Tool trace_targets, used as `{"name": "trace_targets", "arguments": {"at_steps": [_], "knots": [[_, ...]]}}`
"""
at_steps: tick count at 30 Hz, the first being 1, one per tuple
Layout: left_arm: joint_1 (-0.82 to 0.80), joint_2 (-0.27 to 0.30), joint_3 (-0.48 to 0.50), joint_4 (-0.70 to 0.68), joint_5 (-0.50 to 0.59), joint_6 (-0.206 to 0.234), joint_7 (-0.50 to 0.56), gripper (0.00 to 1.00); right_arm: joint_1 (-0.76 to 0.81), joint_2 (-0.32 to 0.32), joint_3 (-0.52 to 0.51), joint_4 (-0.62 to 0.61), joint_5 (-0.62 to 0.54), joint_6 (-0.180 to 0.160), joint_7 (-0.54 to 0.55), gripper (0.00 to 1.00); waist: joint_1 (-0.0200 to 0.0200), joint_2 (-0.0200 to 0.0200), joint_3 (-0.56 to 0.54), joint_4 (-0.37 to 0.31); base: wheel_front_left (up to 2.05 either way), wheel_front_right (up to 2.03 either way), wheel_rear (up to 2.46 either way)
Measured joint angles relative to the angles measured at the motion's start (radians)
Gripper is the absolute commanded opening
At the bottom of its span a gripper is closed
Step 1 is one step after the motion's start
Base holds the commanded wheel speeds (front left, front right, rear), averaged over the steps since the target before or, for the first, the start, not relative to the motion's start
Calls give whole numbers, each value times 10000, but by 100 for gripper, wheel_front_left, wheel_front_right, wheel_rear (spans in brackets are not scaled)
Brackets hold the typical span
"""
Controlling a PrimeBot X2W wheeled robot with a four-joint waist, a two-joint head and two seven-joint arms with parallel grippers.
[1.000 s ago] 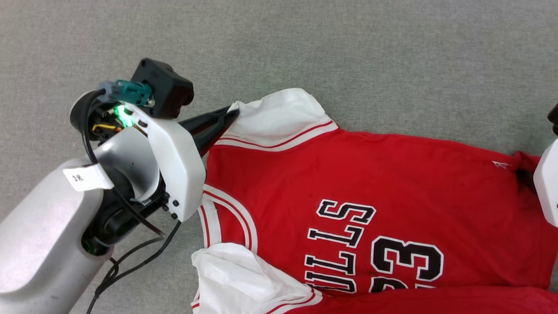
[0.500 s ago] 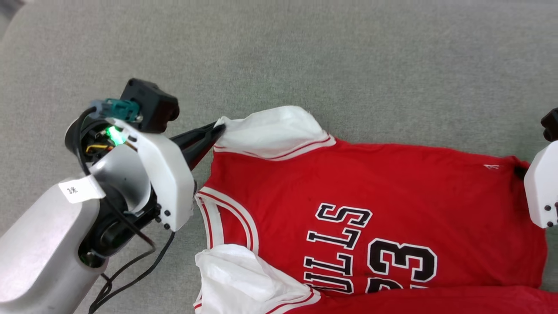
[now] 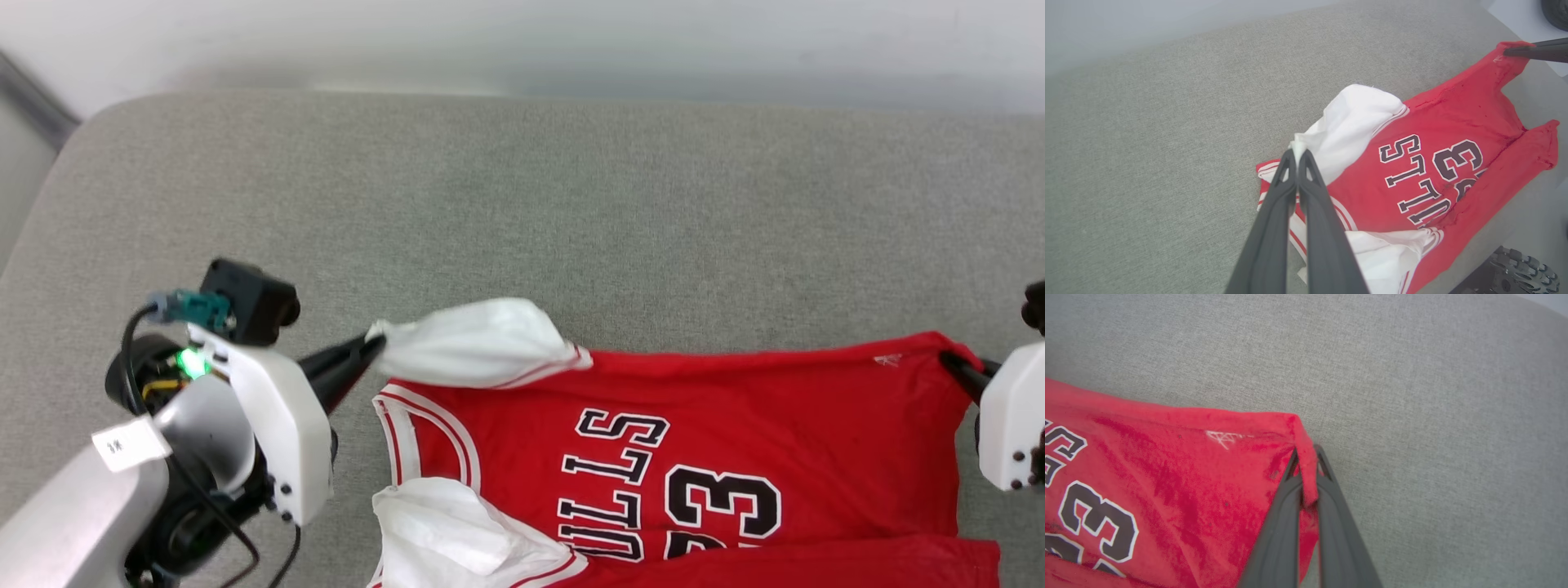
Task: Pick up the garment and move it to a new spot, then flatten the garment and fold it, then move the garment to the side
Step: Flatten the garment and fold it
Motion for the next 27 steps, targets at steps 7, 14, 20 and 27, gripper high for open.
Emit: {"name": "trace_targets", "arguments": {"at_steps": [7, 14, 20, 27], "knots": [[1302, 236, -25, -347, -314, 374, -188, 0, 1465, 249, -416, -648, 272, 0, -832, 0, 0, 0, -560, 129, 0, 0, 0], [2584, 723, -190, -512, -508, 483, -192, 0, 2828, 48, -211, -940, 389, 0, -966, 0, 0, 0, -800, 188, 0, 0, 0], [3438, 821, -556, -399, -546, 541, -337, 0, 3399, -477, 198, -1024, 552, 0, -997, 0, 0, 0, -854, 118, 0, 0, 0], [3675, 594, -1016, 236, -347, 309, -454, 0, 3643, -1062, 642, -819, 627, 0, -1055, 0, 0, 0, -803, 96, 0, 0, 0]]}}
